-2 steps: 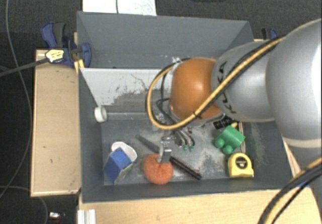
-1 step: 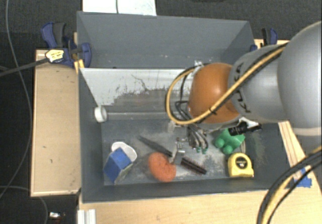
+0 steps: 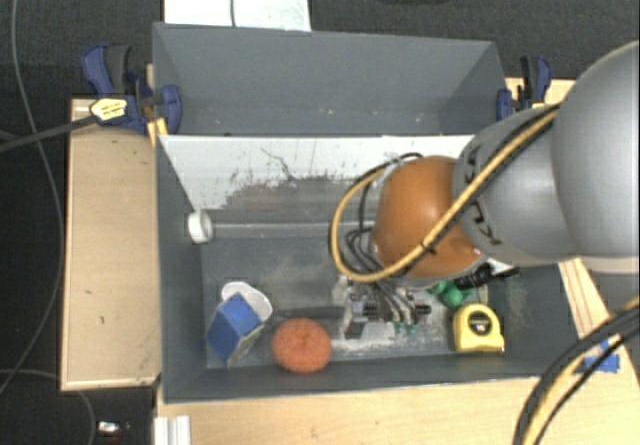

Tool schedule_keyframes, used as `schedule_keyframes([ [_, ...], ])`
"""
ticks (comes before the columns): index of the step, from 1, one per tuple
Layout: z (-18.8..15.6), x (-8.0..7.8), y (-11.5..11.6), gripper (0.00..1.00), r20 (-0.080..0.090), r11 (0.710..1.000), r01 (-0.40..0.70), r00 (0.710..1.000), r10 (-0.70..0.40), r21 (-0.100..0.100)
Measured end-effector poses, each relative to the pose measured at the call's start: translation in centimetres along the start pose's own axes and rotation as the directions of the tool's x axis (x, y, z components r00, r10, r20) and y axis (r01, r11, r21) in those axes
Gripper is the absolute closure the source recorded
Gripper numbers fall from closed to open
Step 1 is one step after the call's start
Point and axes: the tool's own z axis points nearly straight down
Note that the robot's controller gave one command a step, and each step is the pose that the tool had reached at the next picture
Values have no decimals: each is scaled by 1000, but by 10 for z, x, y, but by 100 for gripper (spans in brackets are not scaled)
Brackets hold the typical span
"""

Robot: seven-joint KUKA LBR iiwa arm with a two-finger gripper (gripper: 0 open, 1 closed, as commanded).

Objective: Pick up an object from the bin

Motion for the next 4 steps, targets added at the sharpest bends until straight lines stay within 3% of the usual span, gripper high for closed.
schedule_keyframes([
  [1, 0, 0, 0, 100, 0, 1000, -2, 1000, 2, 0],
  [2, -72, -5, -1, 100, -3, 1000, 13, 1000, -13, 1],
  [3, -102, -4, -12, 100, -5, 1000, 9, 1000, -9, 1],
  [4, -59, -17, -20, 100, -1, 994, 113, 994, -113, 0],
])
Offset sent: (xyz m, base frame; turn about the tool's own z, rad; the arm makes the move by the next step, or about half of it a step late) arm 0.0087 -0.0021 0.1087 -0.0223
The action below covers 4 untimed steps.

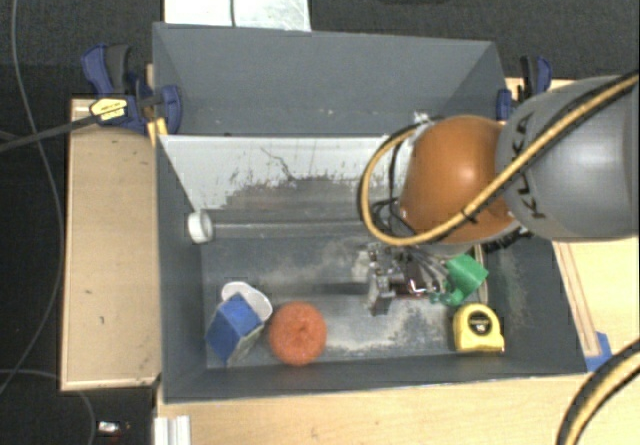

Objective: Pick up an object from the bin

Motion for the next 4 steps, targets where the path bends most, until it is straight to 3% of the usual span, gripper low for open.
schedule_keyframes([
  [1, -55, 6, 2, 100, -9, 1000, -17, 1000, 17, -1],
  [2, -16, -17, 0, 100, 1, 993, 121, 993, -121, 0],
  [3, 60, -29, -27, 100, 13, 973, 230, 973, -230, 3],
  [4, -3, -35, -70, 100, 4, 978, 207, 978, -207, -1],
])
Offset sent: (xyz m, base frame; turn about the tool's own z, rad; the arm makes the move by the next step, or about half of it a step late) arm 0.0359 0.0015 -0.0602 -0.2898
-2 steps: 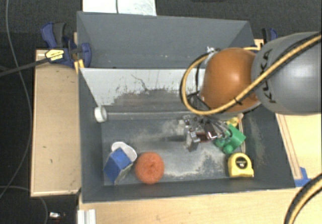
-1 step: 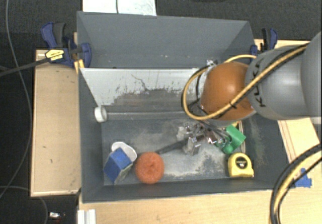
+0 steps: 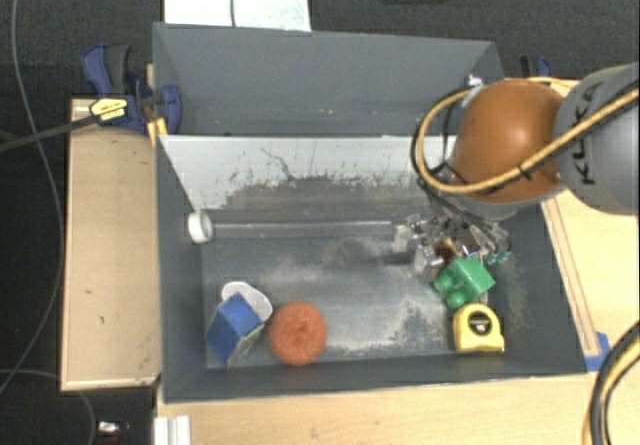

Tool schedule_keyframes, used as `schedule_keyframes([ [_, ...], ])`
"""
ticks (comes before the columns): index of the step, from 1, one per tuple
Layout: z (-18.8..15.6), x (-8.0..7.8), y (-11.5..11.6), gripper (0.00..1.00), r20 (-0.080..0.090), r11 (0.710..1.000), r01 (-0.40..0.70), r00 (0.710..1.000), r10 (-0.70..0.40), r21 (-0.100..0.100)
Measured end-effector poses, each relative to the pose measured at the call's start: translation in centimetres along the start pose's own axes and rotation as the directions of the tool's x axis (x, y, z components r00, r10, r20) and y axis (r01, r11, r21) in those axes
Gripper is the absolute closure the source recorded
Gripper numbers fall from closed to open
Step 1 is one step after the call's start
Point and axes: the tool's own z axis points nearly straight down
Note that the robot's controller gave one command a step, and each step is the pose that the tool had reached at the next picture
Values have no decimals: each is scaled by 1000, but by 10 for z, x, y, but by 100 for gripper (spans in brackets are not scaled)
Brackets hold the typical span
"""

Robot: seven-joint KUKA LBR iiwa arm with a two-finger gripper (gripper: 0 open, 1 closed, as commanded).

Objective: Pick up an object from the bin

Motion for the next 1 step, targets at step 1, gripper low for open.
schedule_keyframes([
  [1, -75, 0, 2, 100, -3, 989, 145, 989, -145, -2],
])
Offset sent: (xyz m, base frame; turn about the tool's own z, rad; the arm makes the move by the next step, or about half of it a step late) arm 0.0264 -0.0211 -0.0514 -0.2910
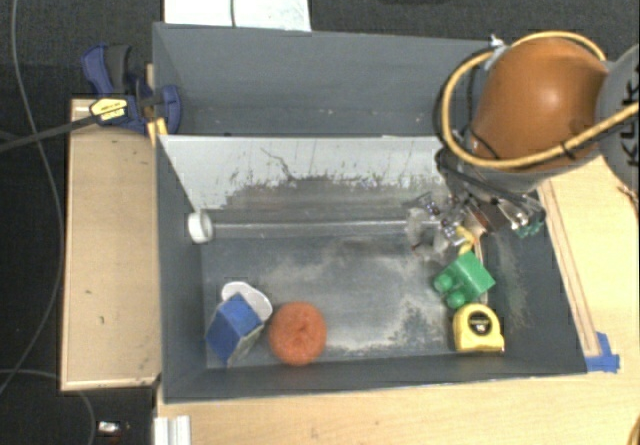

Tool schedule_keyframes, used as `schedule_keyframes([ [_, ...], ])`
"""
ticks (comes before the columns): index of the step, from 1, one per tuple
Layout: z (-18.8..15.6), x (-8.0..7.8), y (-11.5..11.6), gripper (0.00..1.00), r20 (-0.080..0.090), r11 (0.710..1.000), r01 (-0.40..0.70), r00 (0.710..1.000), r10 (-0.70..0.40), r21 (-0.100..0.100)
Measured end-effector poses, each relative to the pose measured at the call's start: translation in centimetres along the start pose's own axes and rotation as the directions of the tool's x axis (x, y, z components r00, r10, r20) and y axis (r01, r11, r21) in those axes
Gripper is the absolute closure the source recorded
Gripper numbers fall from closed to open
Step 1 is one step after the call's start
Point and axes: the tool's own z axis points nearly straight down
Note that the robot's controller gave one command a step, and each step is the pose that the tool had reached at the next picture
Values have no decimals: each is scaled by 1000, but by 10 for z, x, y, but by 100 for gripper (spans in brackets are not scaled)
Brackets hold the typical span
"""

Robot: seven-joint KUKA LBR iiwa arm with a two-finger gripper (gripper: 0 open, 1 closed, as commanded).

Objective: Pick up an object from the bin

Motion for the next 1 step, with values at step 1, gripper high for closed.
schedule_keyframes([
  [1, 42, -9, -16, 100, 11, 994, 110, 994, -110, 7],
])
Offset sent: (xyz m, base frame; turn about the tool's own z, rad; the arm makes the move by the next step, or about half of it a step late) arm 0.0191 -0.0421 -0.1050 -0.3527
